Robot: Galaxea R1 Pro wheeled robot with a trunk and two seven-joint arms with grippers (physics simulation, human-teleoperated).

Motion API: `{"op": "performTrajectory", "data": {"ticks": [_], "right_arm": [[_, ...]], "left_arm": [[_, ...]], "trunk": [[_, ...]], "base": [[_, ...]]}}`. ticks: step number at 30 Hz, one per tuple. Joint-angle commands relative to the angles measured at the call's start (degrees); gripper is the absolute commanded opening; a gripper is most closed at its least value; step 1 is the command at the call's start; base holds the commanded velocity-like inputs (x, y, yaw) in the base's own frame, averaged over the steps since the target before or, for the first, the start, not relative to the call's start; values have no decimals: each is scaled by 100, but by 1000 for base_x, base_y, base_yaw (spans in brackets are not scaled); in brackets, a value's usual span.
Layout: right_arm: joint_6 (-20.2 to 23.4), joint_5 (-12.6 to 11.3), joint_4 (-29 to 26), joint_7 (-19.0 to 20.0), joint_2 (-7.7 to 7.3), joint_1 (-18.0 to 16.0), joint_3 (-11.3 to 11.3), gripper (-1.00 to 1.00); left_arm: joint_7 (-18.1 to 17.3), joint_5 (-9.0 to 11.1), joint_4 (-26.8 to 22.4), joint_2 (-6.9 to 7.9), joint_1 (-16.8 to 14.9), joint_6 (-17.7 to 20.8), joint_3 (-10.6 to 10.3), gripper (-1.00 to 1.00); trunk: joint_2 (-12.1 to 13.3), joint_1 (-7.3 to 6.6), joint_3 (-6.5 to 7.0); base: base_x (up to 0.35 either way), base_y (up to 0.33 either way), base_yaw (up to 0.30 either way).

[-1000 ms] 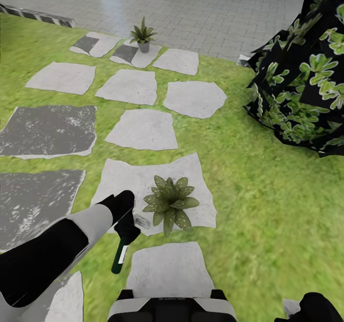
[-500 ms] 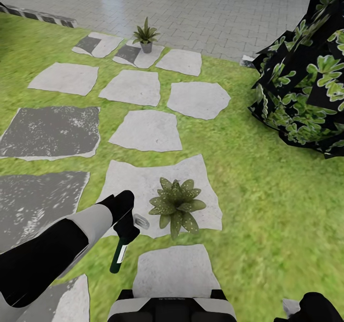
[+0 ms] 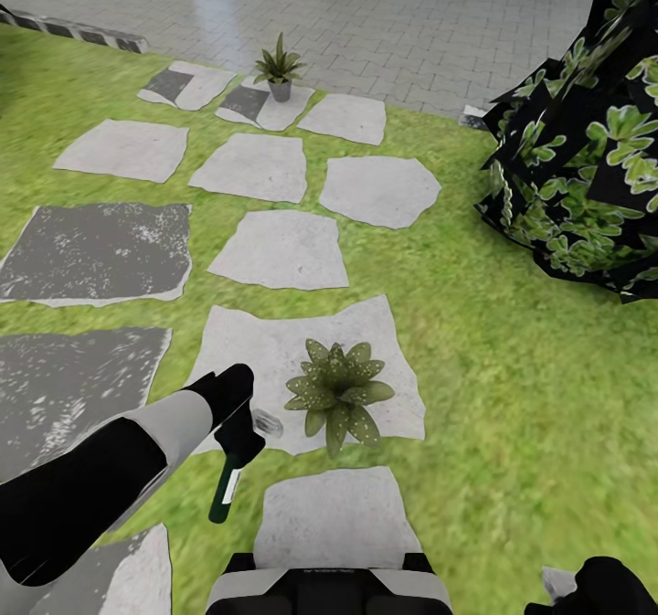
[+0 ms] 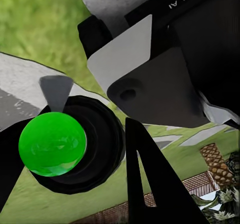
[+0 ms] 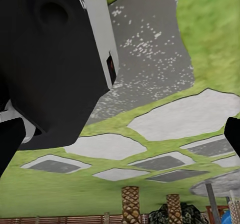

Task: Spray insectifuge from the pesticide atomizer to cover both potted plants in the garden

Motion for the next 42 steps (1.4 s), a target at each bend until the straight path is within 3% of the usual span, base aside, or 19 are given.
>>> {"op": "performTrajectory", "data": {"ticks": [1, 15, 22, 26, 28, 30, 32, 36, 39, 42], "right_arm": [[14, 54, -6, 57, 5, -3, -1, 100], [14, 54, -10, 59, 21, 1, -26, 100], [14, 49, -231, 59, 21, -2, -32, 100], [14, 48, -305, 59, 21, -1, -36, 100], [14, 47, -359, 59, 16, -2, -37, 100], [14, 46, -388, 59, 14, -2, -37, 100], [14, 47, -398, 59, 17, -3, -37, 100], [14, 53, -401, 51, 20, -1, -29, 100], [14, 52, -402, 51, 21, -2, -35, 100], [14, 48, -402, 58, 21, -3, -42, 100]], "left_arm": [[-54, -59, -8, 1, -2, 14, 2, -100], [-55, -69, -8, 63, -2, 11, -3, -100], [-73, -39, -12, 512, -2, 11, 41, -100], [-85, -22, -12, 950, -2, 10, 96, -100], [-86, -19, -19, 1134, -2, -8, 356, -100], [-88, -17, -86, 1458, -2, -70, 896, -100], [-90, -23, -399, 1872, -2, -241, 1522, -100], [-97, -18, -1192, 2563, -2, -343, 2134, -100], [-99, -22, -1498, 2762, 4, -533, 2916, -100], [-92, -24, -1575, 2799, 10, -636, 3319, -100]], "trunk": [[-3, 0, -3], [519, -285, 239], [799, -439, 424], [960, -527, 533], [1040, -571, 587], [1120, -615, 641], [1201, -659, 696], [1361, -746, 805], [1481, -812, 886], [1602, -878, 968]], "base": [[0, 0, 0], [0, 0, 0], [0, 0, 0], [0, 0, 0], [0, 0, 0], [0, 0, 0], [0, 0, 0], [0, 0, 0], [0, 0, 0], [0, 0, 0]]}}
